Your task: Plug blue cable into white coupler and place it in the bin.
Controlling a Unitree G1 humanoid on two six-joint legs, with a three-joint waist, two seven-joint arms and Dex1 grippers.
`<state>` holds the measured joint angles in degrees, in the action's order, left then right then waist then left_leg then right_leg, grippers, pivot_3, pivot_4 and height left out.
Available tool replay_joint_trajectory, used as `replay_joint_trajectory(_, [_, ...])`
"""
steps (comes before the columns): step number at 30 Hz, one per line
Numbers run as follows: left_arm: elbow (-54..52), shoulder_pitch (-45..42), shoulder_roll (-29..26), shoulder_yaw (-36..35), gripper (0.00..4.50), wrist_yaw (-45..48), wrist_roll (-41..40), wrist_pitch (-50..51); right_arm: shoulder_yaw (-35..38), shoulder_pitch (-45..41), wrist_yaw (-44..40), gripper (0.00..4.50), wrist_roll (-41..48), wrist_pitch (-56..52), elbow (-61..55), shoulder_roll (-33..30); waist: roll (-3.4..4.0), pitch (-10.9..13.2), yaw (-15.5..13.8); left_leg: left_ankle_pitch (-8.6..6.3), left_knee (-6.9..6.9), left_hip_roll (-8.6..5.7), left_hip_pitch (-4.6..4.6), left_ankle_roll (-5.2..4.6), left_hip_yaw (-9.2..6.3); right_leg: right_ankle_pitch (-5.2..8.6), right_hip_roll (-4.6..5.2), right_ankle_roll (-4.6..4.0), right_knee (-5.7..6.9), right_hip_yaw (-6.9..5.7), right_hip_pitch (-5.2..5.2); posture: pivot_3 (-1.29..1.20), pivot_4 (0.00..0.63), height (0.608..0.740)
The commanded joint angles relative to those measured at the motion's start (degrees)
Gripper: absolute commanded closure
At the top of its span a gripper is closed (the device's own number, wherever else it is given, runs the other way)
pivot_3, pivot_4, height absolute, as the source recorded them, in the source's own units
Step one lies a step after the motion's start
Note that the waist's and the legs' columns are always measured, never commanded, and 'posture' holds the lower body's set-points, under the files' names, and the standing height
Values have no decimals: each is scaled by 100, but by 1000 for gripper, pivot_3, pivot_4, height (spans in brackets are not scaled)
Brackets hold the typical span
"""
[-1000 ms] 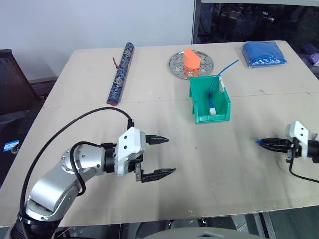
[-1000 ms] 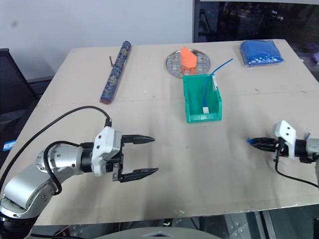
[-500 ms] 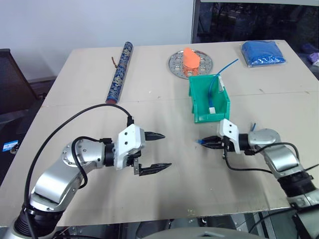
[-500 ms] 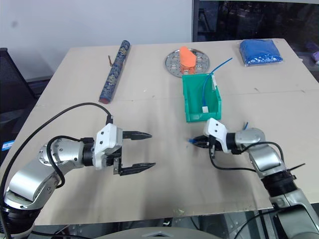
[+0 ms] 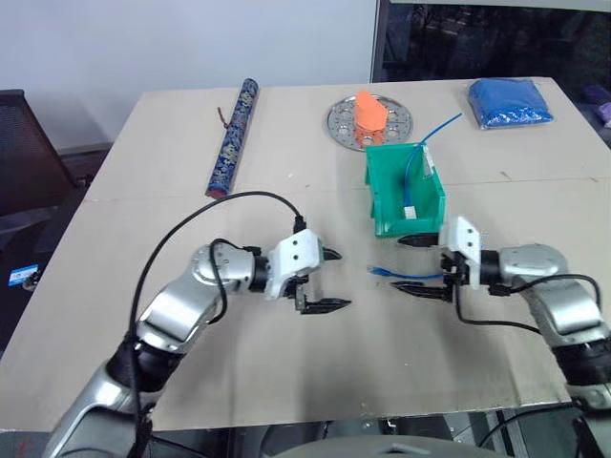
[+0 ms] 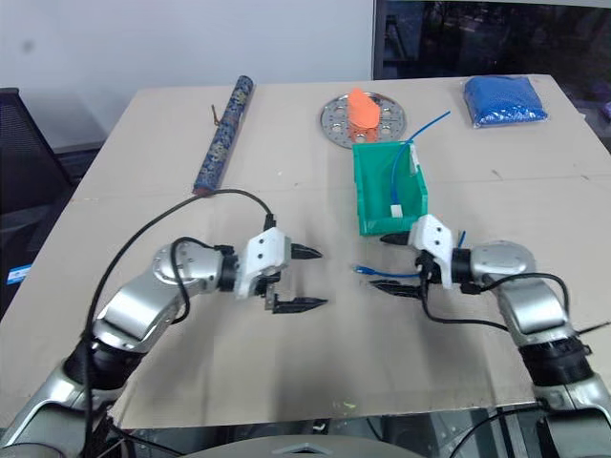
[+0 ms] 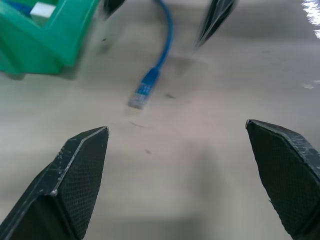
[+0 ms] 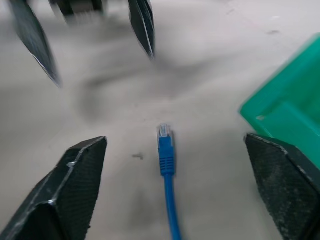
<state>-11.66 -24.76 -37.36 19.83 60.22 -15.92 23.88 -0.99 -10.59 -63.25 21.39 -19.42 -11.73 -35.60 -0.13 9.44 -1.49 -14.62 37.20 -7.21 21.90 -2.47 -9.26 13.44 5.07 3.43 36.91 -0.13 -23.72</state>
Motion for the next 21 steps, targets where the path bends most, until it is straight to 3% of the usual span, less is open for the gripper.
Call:
replay_joint_trajectory(1, [684,-393,299,205,0,275,277,-581,463,603,301,73,476,-88,-544,103,0,1,2,0,2,0,0,1,0,0,0,0,0,-1,-1,0,150,740])
replay_joint_trajectory(13, [3225,-1353,1308,504,0,1180,819,-1874,908,1761,745,73,623,481,-1016,183,0,1,74,1,19,0,-5,0,20,-9,-3,15,10,15,0,0,150,740])
replay_joint_trajectory(16, [3368,-1335,1375,472,1275,1306,853,-2023,958,1851,744,0,689,626,-1086,186,-1,0,70,0,21,0,-4,-1,20,-10,-2,16,11,16,1,0,150,740])
replay_joint_trajectory(21, [3421,-1297,1452,436,3775,1315,889,-2112,1010,1885,767,0,735,680,-1071,135,-1,0,70,0,21,0,-4,-1,21,-12,-3,20,10,17,1,0,150,740])
